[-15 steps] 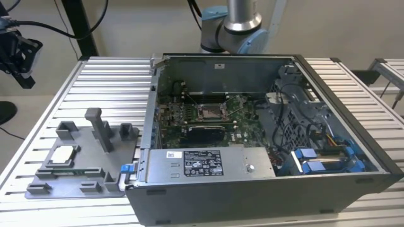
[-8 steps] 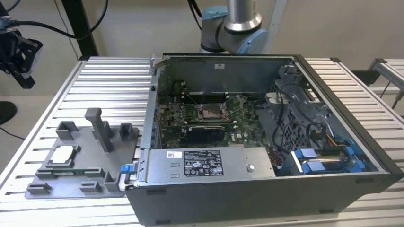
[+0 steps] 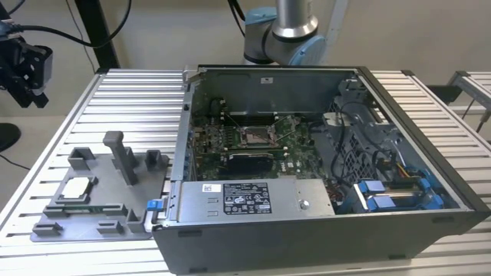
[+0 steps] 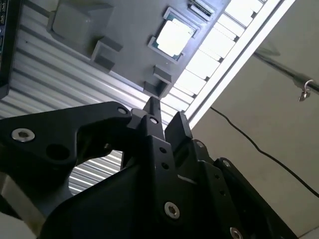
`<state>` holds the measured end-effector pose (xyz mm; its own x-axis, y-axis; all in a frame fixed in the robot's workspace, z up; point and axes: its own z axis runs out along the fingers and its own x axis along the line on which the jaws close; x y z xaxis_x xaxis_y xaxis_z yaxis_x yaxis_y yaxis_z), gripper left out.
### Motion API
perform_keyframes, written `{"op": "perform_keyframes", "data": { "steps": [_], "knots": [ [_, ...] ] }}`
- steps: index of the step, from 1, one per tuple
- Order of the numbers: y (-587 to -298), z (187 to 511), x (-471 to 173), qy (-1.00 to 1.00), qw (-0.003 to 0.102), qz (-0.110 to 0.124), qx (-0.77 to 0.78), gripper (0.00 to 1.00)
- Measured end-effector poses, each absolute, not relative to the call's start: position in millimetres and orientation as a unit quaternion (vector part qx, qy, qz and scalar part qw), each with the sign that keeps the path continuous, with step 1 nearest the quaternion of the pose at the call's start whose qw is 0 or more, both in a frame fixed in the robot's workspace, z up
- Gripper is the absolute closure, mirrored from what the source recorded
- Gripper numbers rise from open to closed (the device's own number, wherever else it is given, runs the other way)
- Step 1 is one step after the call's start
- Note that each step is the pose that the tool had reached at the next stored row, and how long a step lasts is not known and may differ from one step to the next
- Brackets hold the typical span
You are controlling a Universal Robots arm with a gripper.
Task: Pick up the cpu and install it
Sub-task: 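Pick up the cpu and move it towards the insertion slot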
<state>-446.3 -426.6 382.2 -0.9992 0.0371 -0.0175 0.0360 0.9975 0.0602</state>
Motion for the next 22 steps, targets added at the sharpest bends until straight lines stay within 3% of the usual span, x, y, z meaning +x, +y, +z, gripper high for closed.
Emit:
{"op": "perform_keyframes", "data": {
  "steps": [22],
  "knots": [
    [-426.6,374.7,-446.4,0.999,0.009,0.03,0.018,0.0]
  ]
}}
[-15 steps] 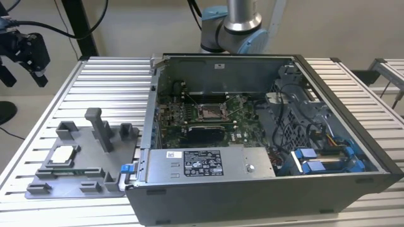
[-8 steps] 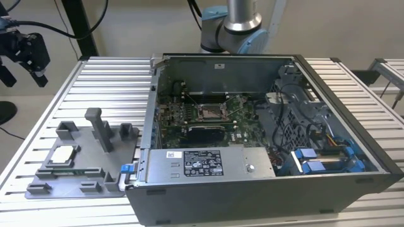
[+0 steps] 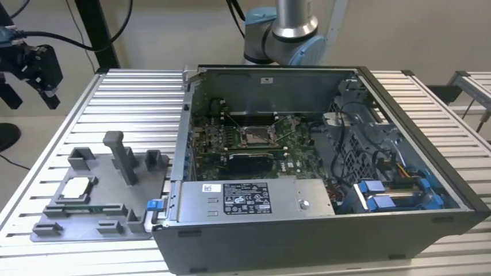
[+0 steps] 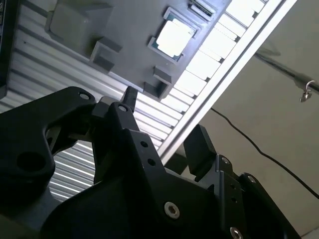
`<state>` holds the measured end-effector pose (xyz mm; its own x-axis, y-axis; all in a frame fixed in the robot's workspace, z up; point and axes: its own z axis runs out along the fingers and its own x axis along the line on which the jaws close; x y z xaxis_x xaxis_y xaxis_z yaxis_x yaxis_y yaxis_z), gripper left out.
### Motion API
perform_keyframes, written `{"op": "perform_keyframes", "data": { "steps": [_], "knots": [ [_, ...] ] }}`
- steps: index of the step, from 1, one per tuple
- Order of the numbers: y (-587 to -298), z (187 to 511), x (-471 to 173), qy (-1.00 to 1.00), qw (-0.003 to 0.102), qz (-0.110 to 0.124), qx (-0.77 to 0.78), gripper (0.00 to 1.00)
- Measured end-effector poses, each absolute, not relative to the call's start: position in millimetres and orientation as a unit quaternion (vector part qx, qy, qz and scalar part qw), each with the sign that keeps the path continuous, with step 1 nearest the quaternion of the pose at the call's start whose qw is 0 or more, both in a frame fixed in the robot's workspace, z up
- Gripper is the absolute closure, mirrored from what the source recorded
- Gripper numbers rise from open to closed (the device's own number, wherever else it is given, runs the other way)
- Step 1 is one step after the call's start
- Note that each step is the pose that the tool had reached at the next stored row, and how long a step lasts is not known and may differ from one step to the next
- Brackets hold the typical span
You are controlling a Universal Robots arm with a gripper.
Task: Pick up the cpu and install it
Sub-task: 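Pick up the cpu and move it towards the insertion slot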
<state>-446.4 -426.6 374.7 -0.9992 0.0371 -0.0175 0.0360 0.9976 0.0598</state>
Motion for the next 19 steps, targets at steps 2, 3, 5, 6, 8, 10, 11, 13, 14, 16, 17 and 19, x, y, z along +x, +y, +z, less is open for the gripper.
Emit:
{"op": "perform_keyframes", "data": {
  "steps": [2,3,5,6,8,10,11,13,14,16,17,19],
  "knots": [
    [-426.6,372.0,-446.4,0.999,0.009,0.03,0.018,0.0],
    [-426.6,370.7,-446.4,0.999,0.009,0.03,0.018,0.0],
    [-426.6,367.8,-446.4,0.999,0.009,0.03,0.018,0.0],
    [-426.6,366.4,-446.4,0.999,0.009,0.03,0.018,0.0],
    [-426.6,364.0,-446.4,0.999,0.009,0.03,0.018,0.0],
    [-426.6,362.0,-446.4,0.999,0.009,0.03,0.018,0.0],
    [-426.6,360.9,-446.4,0.999,0.009,0.03,0.018,0.0],
    [-426.6,357.9,-446.4,0.999,0.009,0.03,0.018,0.0],
    [-426.6,356.2,-446.4,0.999,0.009,0.03,0.018,0.0],
    [-426.6,352.6,-446.4,0.999,0.009,0.03,0.018,0.0],
    [-426.6,350.9,-446.4,0.999,0.009,0.03,0.018,0.0],
    [-426.6,347.2,-446.4,0.999,0.009,0.03,0.018,0.0]
  ]
}}
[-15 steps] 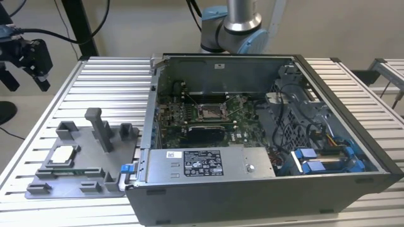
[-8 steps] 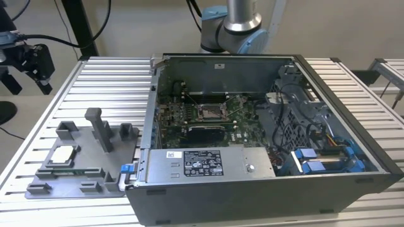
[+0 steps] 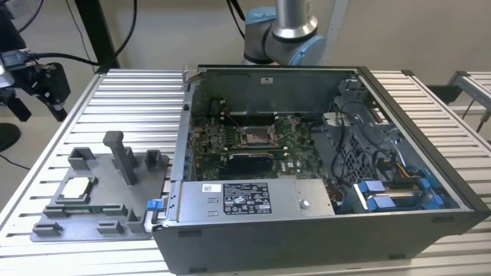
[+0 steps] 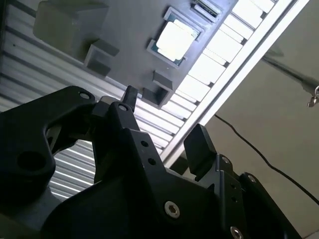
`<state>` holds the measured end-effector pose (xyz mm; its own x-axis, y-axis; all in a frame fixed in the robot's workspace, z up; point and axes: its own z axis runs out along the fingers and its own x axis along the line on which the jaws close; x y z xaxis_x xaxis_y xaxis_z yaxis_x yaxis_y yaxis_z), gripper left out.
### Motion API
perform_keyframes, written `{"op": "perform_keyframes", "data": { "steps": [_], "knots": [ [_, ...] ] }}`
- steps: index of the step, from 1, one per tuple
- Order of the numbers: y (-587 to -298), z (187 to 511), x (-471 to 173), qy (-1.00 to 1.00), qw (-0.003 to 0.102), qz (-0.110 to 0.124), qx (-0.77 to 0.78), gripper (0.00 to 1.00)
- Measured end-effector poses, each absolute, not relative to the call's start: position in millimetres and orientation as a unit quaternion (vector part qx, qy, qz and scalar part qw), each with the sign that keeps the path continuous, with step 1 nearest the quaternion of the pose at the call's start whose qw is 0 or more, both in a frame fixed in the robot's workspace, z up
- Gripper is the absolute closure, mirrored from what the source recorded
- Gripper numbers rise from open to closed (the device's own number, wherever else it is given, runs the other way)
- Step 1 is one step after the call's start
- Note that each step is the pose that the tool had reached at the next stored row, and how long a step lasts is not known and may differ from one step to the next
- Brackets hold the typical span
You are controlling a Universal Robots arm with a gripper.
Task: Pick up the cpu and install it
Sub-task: 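Pick up the cpu and move it towards the insertion slot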
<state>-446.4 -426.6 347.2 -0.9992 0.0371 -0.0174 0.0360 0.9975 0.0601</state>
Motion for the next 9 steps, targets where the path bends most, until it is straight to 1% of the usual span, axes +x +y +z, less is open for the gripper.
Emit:
{"op": "perform_keyframes", "data": {
  "steps": [9],
  "knots": [
    [-426.6,330.8,-446.3,0.999,0.009,0.03,0.018,0.0]
  ]
}}
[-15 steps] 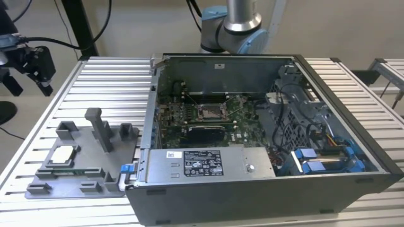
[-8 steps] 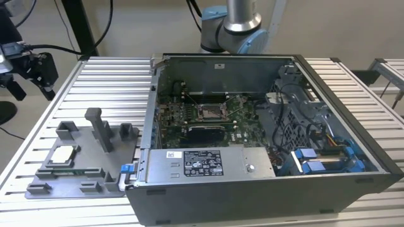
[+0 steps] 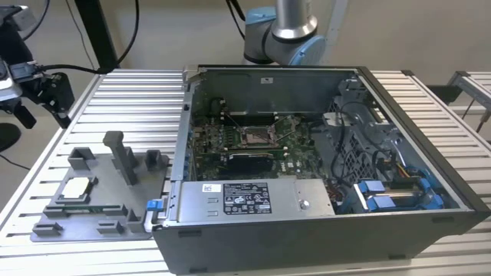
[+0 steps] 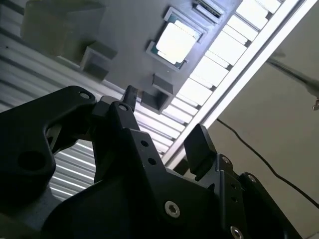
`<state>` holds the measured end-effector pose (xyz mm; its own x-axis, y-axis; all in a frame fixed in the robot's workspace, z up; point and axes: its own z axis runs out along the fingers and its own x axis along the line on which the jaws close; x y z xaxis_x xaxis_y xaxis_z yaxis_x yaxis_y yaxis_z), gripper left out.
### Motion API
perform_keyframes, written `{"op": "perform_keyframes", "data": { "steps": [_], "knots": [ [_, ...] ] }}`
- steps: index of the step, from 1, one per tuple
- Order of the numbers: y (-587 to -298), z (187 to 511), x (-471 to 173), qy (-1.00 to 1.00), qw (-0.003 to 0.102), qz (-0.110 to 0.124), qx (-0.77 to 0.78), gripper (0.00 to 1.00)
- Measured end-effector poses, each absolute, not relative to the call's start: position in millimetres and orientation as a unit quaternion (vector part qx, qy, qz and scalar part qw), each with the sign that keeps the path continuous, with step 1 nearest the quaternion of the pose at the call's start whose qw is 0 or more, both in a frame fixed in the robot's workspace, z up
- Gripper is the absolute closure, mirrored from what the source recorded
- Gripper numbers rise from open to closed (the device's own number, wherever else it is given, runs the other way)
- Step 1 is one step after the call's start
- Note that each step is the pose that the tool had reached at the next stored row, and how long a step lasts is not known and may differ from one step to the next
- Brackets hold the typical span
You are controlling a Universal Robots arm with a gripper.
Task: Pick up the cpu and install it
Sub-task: 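Pick up the cpu and move it towards the insertion slot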
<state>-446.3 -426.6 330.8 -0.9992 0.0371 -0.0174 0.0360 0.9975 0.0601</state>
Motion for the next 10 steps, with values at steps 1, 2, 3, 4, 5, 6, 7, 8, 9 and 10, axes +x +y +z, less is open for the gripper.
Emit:
{"op": "perform_keyframes", "data": {
  "steps": [1,2,3,4,5,6,7,8,9,10],
  "knots": [
    [-426.5,329.1,-446.1,0.999,0.009,0.03,0.018,0.0],
    [-426.6,327.4,-446.0,0.999,0.009,0.03,0.018,0.0],
    [-426.6,325.7,-445.8,0.999,0.009,0.03,0.018,0.0],
    [-426.6,323.9,-445.6,0.999,0.009,0.03,0.018,0.0],
    [-426.6,322.1,-445.4,0.999,0.009,0.03,0.018,0.0],
    [-426.6,320.2,-445.1,0.999,0.009,0.03,0.018,0.0],
    [-426.6,318.4,-445.0,0.999,0.009,0.03,0.018,0.0],
    [-426.6,316.6,-444.7,0.999,0.009,0.03,0.018,0.0],
    [-426.6,314.8,-444.5,0.999,0.009,0.03,0.018,0.0],
    [-426.6,313.0,-444.4,0.999,0.009,0.03,0.018,0.0]
  ]
}}
